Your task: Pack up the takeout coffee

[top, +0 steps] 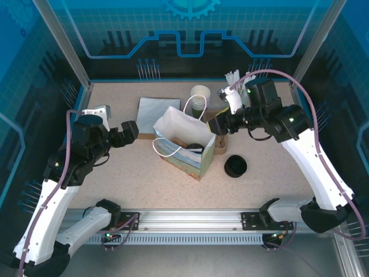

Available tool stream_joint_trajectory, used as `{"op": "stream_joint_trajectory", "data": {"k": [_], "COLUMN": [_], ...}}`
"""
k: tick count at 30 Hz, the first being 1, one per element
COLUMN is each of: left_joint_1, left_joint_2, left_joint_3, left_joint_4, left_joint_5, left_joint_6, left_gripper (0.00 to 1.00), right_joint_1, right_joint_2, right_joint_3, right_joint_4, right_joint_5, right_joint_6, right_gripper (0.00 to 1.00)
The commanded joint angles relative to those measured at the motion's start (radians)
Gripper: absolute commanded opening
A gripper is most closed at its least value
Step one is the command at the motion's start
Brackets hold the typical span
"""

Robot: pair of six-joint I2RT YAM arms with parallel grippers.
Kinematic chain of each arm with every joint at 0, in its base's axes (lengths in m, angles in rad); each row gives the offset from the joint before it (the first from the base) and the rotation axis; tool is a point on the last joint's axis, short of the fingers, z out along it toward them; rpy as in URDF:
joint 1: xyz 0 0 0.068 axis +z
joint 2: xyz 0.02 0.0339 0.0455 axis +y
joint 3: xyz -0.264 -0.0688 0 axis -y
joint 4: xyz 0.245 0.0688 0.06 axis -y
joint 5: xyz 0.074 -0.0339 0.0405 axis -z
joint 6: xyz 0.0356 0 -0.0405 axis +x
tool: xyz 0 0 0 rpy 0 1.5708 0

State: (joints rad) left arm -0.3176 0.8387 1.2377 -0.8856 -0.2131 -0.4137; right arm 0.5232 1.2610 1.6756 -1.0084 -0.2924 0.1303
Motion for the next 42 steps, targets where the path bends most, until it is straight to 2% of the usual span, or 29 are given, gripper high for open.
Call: {"op": "stream_joint_trajectory", "data": {"k": [1,8,12,14,18,23,30,35,42], "left_joint_1": [0.008,0.056,0.149,0.209,0.313,0.404,0.413,0.413,0.413], "left_joint_2": [0.043,0.184,0.257,0.293,0.373,0.498,0.707,0.869,1.090], "left_joint_3": [0.057,0.137,0.150,0.148,0.120,0.058,0.087,0.170,0.337], "left_joint_4": [-0.010,-0.046,-0.033,-0.018,0.030,0.106,0.185,0.210,0.200], "left_joint_5": [0.012,0.058,0.156,0.219,0.334,0.482,0.516,0.499,0.547], "left_joint_6": [-0.003,-0.007,-0.011,-0.012,-0.012,0.013,0.097,0.140,0.172], "left_gripper": [0.99,0.99,0.99,0.99,0.98,0.88,0.72,0.69,0.61], "right_joint_1": [-0.023,-0.082,-0.120,-0.134,-0.156,-0.176,-0.192,-0.197,-0.201], "right_joint_2": [-0.076,-0.211,-0.272,-0.299,-0.337,-0.356,-0.356,-0.367,-0.392], "right_joint_3": [0.026,-0.090,-0.168,-0.205,-0.267,-0.302,-0.323,-0.340,-0.376], "right_joint_4": [0.020,0.037,0.042,0.045,0.053,0.051,0.055,0.063,0.085], "right_joint_5": [0.066,0.186,0.184,0.187,0.188,0.190,0.190,0.192,0.180], "right_joint_6": [0.002,0.000,0.004,0.013,0.023,0.026,0.009,-0.006,-0.018], "right_gripper": [0.62,0.79,0.90,0.99,1.00,1.00,1.00,1.00,1.00]}}
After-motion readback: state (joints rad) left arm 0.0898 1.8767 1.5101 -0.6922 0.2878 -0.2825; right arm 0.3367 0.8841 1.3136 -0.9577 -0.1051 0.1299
